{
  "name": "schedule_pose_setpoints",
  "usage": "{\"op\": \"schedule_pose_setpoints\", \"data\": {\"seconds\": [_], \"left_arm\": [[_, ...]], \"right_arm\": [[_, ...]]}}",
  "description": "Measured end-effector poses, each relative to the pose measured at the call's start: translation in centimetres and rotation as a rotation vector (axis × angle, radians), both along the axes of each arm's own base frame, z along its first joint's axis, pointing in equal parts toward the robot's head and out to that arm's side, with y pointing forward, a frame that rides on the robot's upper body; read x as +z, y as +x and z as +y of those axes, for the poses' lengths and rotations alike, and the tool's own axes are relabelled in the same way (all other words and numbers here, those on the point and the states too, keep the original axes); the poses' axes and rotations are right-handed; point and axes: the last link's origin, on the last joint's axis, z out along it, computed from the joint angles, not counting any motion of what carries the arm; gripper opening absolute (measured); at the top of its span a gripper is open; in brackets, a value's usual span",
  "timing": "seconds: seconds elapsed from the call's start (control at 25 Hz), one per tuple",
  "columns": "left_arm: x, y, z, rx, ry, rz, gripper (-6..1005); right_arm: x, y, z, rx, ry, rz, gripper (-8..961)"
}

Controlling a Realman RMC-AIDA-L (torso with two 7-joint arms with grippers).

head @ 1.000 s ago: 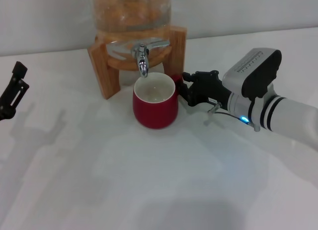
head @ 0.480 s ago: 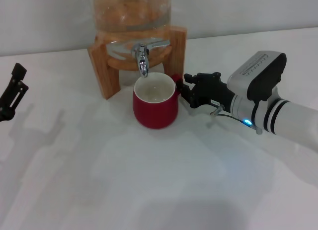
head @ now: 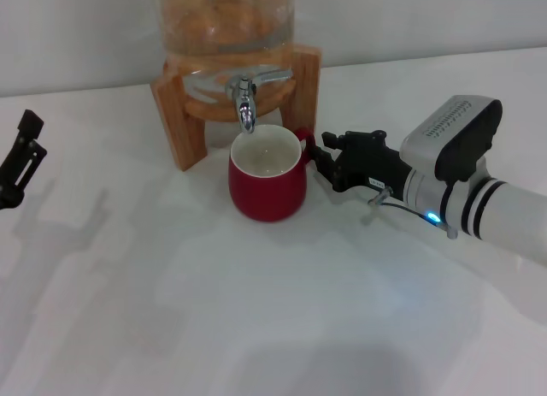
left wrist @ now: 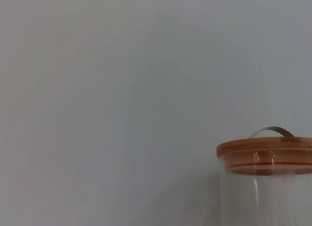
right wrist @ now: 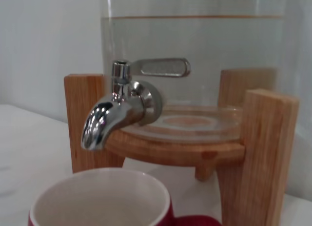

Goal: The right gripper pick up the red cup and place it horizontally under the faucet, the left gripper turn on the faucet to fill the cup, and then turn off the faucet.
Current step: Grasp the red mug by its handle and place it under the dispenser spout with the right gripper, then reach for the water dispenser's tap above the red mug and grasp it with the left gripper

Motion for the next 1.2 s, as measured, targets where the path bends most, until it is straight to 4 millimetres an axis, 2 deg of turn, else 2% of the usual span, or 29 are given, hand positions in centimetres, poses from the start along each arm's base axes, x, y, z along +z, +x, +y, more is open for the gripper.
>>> {"op": "schedule_pose_setpoints", "data": {"seconds": [0.72, 1.2], "left_arm": [[0.0, -0.2, 0.0, 0.009, 0.002, 0.002, 850], [0.0, -0.3, -0.1, 0.012, 0.004, 0.009, 850]], "right_arm": [[0.7, 1.9, -1.3, -0.025, 0.019, 0.021, 296], [2.0, 3.0, -1.8, -0.028, 0.049, 0.039, 305]]}}
